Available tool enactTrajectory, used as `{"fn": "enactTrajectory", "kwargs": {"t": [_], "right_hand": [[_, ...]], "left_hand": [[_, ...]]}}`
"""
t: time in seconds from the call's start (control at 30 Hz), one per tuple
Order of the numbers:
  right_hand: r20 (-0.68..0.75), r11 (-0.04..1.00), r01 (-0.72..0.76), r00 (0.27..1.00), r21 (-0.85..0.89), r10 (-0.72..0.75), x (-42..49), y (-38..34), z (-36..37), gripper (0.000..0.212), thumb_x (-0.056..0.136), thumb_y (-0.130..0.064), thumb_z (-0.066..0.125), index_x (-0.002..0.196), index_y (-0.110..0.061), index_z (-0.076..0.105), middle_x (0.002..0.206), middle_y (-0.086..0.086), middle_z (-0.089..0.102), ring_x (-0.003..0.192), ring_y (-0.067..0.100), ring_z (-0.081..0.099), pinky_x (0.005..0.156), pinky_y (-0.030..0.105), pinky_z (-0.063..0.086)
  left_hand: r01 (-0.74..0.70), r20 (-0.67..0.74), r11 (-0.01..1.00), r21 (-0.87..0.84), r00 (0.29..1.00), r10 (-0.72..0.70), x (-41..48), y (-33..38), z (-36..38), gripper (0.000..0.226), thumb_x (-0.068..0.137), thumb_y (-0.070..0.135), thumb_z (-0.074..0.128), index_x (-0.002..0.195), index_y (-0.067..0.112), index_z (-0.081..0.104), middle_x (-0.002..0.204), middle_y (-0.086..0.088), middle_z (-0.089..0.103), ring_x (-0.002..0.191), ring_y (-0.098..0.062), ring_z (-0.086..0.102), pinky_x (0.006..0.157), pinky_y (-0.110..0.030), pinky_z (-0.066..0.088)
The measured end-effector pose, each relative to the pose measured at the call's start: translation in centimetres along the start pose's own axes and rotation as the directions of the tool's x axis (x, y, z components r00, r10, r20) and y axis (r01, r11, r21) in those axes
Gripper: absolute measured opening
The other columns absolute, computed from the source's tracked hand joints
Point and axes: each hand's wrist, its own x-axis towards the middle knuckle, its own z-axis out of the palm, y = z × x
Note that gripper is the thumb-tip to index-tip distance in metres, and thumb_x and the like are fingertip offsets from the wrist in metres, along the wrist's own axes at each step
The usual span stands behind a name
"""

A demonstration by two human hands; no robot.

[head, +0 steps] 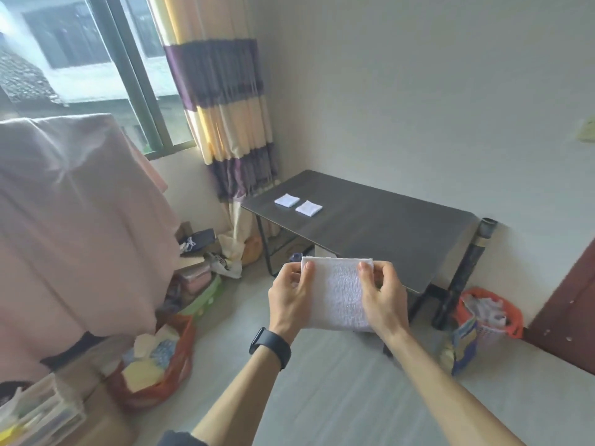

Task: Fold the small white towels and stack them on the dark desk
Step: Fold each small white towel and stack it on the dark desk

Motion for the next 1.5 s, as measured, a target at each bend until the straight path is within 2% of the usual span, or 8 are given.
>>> {"fn": "enactTrajectory", "kwargs": {"t": [0.17, 0.33, 0.47, 0.57, 0.77, 1.1, 1.27, 1.5], "right_hand": [[0.100, 0.999, 0.035, 0.994, 0.026, -0.037, 9.8, 0.5, 5.8, 0.022, 0.099, -0.043, 0.052, 0.095, -0.022, 0.057, 0.091, -0.011, 0.065, 0.088, -0.005, 0.058, 0.070, 0.012, 0.041], [0.190, 0.999, 0.041, 0.981, 0.027, -0.046, 17.7, 1.5, 12.7, 0.023, 0.099, -0.042, 0.053, 0.096, -0.019, 0.057, 0.090, -0.011, 0.065, 0.085, -0.006, 0.057, 0.068, 0.007, 0.041], [0.235, 0.998, 0.059, 0.970, 0.030, -0.064, 24.2, 2.2, 19.5, 0.024, 0.099, -0.042, 0.052, 0.096, -0.019, 0.057, 0.087, -0.012, 0.064, 0.084, -0.009, 0.056, 0.067, 0.005, 0.041], [0.241, 0.997, 0.068, 0.968, 0.030, -0.073, 29.7, 2.2, 25.3, 0.024, 0.099, -0.043, 0.052, 0.096, -0.020, 0.056, 0.086, -0.011, 0.064, 0.084, -0.008, 0.056, 0.068, 0.010, 0.042], [0.209, 0.999, 0.014, 0.978, 0.035, -0.021, 40.1, 2.8, 35.9, 0.023, 0.099, -0.042, 0.053, 0.097, -0.020, 0.057, 0.088, -0.011, 0.065, 0.085, -0.008, 0.057, 0.068, 0.005, 0.040], [0.174, 0.990, -0.142, 0.975, 0.001, 0.140, 56.5, 9.6, 49.3, 0.021, 0.100, -0.040, 0.051, 0.094, -0.020, 0.055, 0.088, -0.011, 0.064, 0.082, -0.009, 0.056, 0.066, 0.005, 0.039], [0.163, 0.969, -0.247, 0.955, -0.022, 0.247, 64.1, 12.8, 54.6, 0.018, 0.100, -0.038, 0.052, 0.098, -0.021, 0.055, 0.090, -0.012, 0.064, 0.082, -0.013, 0.055, 0.064, 0.003, 0.038], [0.123, 0.908, -0.407, 0.901, -0.097, 0.417, 71.4, 16.8, 60.6, 0.013, 0.101, -0.035, 0.049, 0.095, -0.024, 0.052, 0.088, -0.011, 0.061, 0.078, -0.010, 0.055, 0.062, 0.005, 0.040]], "left_hand": [[0.032, -0.101, 0.999, 0.011, 0.994, -0.031, 9.8, -0.2, 1.3, 0.026, 0.092, 0.050, 0.060, 0.082, 0.027, 0.066, 0.074, 0.012, 0.064, 0.065, -0.002, 0.056, 0.064, -0.022, 0.043], [0.061, -0.173, 0.998, 0.025, 0.983, -0.056, 19.1, -1.9, 1.4, 0.025, 0.092, 0.050, 0.060, 0.085, 0.027, 0.067, 0.075, 0.014, 0.067, 0.063, 0.007, 0.057, 0.059, -0.013, 0.041], [0.064, -0.196, 0.998, 0.028, 0.979, -0.057, 28.0, -3.7, 0.9, 0.024, 0.092, 0.050, 0.060, 0.087, 0.028, 0.067, 0.082, 0.013, 0.070, 0.067, 0.006, 0.059, 0.062, -0.015, 0.045], [0.049, -0.210, 0.999, 0.023, 0.977, -0.043, 35.9, -4.6, 0.1, 0.025, 0.092, 0.050, 0.061, 0.086, 0.027, 0.067, 0.080, 0.014, 0.069, 0.068, 0.006, 0.059, 0.064, -0.014, 0.046], [0.070, -0.178, 0.996, 0.054, 0.982, -0.060, 51.8, -5.9, -0.6, 0.029, 0.091, 0.050, 0.063, 0.081, 0.023, 0.067, 0.078, 0.011, 0.067, 0.062, 0.007, 0.054, 0.057, -0.007, 0.040], [0.184, -0.082, 0.971, 0.155, 0.981, -0.173, 74.0, -12.4, 3.5, 0.030, 0.090, 0.052, 0.064, 0.080, 0.023, 0.065, 0.073, 0.014, 0.063, 0.058, 0.008, 0.053, 0.055, -0.007, 0.038], [0.249, -0.036, 0.950, 0.191, 0.969, -0.246, 83.6, -14.8, 6.1, 0.027, 0.090, 0.050, 0.064, 0.081, 0.025, 0.065, 0.075, 0.015, 0.063, 0.059, 0.009, 0.052, 0.056, -0.006, 0.039], [0.349, 0.078, 0.908, 0.234, 0.924, -0.375, 94.6, -18.6, 9.3, 0.022, 0.091, 0.052, 0.061, 0.086, 0.031, 0.066, 0.074, 0.013, 0.063, 0.068, 0.000, 0.057, 0.058, -0.010, 0.039]]}}
